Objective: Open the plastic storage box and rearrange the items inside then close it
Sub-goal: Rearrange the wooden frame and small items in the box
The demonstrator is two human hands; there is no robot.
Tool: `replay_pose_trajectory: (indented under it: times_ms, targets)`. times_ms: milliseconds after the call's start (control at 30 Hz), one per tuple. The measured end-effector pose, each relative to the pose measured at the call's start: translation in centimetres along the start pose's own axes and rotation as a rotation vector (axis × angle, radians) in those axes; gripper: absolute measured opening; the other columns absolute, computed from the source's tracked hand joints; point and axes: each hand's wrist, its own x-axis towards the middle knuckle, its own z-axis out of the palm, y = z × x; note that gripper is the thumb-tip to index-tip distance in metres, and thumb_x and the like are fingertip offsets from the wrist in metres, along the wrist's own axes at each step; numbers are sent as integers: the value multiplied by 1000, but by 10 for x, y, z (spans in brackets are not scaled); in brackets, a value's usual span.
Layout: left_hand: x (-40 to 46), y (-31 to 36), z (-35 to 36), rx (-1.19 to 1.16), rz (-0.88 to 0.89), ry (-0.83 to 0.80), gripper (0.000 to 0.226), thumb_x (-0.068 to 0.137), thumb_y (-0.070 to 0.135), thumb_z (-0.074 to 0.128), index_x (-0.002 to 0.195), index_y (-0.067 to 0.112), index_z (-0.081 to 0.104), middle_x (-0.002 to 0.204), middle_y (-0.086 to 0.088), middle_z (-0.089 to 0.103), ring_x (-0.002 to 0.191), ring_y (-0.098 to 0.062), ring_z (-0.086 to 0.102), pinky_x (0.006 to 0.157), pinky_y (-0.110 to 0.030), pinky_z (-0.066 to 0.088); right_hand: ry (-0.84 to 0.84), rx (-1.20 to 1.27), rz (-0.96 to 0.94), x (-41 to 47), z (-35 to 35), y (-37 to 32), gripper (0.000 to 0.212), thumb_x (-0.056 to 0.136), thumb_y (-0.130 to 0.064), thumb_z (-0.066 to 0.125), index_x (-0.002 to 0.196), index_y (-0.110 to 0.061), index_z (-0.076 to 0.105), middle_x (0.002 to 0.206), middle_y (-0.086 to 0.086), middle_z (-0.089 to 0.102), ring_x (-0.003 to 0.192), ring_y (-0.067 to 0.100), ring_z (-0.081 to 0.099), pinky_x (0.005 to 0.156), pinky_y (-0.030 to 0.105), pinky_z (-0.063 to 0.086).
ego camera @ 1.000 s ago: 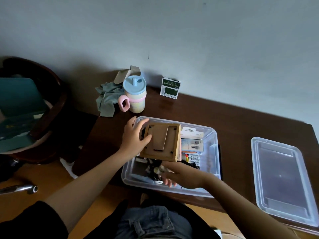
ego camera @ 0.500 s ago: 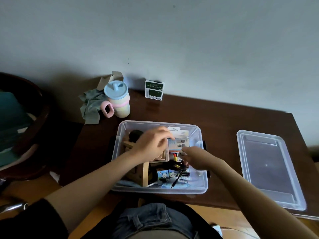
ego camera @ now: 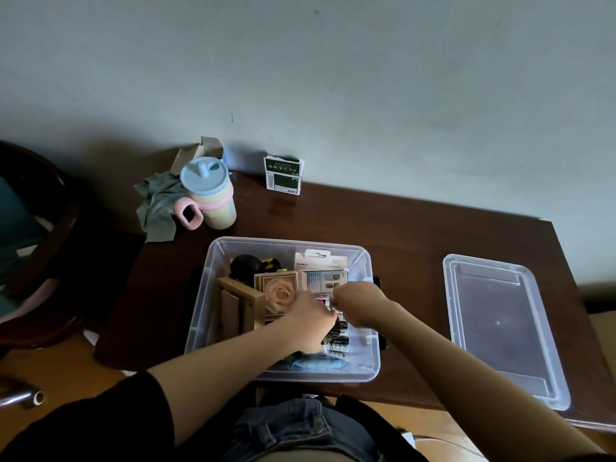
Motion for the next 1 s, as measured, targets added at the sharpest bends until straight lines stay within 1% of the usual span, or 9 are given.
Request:
replay_pose_trajectory:
  times_ms: [67,167,300,367,467,633,833,900,1000]
  targets:
    - [-2,-1,-1,20,-20,-1,15,84,15,56,96,10,63,88,-7,66,86,-25,62,88,-34,38,29,9,20,1,1,-1,27,89,0,46,113,-5,57,108,13,64,98,32,62,67,32,42]
    - [-8,-7,-1,41,-22,23,16,84,16,55,97,9,63,90,-6,67,94,-25,59,108,-44,29,65,80,49,-1,-1,1,26,89,1,44,114,-1,50,105,15,64,94,34,62,62,32,38]
    - [-17,-7,7,67,-14,58,52,85,26,58,133,14,44,114,-13,63,118,-33,48,117,-52,4,21,145,-11,-6,-4,6,24,90,0,41,114,0,46,99,18,63,75,30,53,53,30,33]
    - [-16,-3,8,79,4,58,61,85,32,60,140,19,39,119,-17,61,122,-35,45,116,-55,0,6,136,-26,-8,-5,6,23,91,-1,41,113,-1,46,97,17,63,70,25,46,51,30,32]
    - [-9,1,11,129,-9,58,58,88,41,58,139,20,41,123,-20,58,127,-38,40,115,-57,-1,7,138,-19,-7,-3,4,21,93,-4,42,113,-3,48,98,16,62,72,26,49,51,29,34]
    - [-6,0,17,101,-41,100,50,88,24,56,133,7,44,120,-21,62,132,-39,35,115,-55,-2,50,167,29,-6,4,0,23,92,-2,43,114,-3,48,102,16,63,90,33,61,62,33,39]
    - [-26,-9,18,-6,-86,255,40,84,31,59,119,12,56,108,-6,67,114,-29,53,113,-55,6,176,151,232,0,12,-4,51,88,4,44,137,1,31,105,11,67,92,29,66,61,30,42]
    - [-34,-14,20,-5,-107,300,40,80,30,62,118,17,59,108,-1,67,114,-24,56,113,-56,15,139,93,201,0,11,-5,48,88,4,45,134,1,35,104,11,66,92,27,66,60,29,41]
    - [-41,-17,20,-17,-111,278,42,84,28,59,125,19,55,114,0,63,120,-23,49,116,-57,6,-7,-81,41,-2,7,-7,29,89,1,46,117,-4,53,103,9,65,93,27,64,63,28,41]
